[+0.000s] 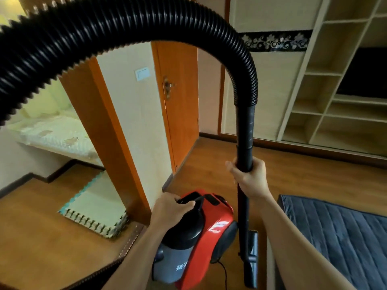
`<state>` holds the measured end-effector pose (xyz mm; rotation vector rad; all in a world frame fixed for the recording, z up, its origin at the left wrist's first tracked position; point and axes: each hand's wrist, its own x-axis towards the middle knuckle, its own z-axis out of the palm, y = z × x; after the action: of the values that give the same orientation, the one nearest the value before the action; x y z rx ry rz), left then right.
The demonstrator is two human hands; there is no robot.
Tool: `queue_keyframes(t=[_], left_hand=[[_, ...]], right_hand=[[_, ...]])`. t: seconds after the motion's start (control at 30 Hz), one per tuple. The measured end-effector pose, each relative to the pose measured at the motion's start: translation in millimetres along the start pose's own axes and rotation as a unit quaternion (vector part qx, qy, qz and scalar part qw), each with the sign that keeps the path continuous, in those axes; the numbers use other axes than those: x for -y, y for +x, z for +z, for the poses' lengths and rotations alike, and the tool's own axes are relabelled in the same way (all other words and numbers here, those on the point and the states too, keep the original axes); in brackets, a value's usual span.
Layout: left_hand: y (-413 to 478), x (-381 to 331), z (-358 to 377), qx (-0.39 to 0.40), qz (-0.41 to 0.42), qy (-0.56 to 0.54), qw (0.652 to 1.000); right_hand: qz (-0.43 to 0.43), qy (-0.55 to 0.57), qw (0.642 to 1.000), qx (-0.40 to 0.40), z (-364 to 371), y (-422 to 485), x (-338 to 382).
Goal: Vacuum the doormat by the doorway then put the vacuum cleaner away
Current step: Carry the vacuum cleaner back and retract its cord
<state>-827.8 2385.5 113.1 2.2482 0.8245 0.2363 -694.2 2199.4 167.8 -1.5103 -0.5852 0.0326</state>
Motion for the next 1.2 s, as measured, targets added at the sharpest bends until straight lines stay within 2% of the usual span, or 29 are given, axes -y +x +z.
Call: queue_keyframes(t=[0.27, 0.6, 0.87, 1.03, 1.2], left_hand=[[158, -28, -2, 0.041, 0.082, 0.021, 0.996], [302, -92, 31, 0.062, 0.127, 0.043, 0.989], [419, -158, 122, 0.095, 0.132, 0.044, 0.986], [498, -223, 188, 0.135, 0.119, 0.035, 0.983], [559, -290, 230, 0.136, 0.140, 0.025, 0.980]], right_hand=[[-0.004, -0.033, 0.998, -0.050, 29, 129, -30], [-0.019, -0.035, 0.993, -0.108, -6, 260, -79], [-0.013, -0.053, 0.992, -0.117, -78, 384, -156], [0.001, -0.065, 0.990, -0.127, -151, 471, -194], [0.000, -0.073, 0.988, -0.134, -209, 544, -218]])
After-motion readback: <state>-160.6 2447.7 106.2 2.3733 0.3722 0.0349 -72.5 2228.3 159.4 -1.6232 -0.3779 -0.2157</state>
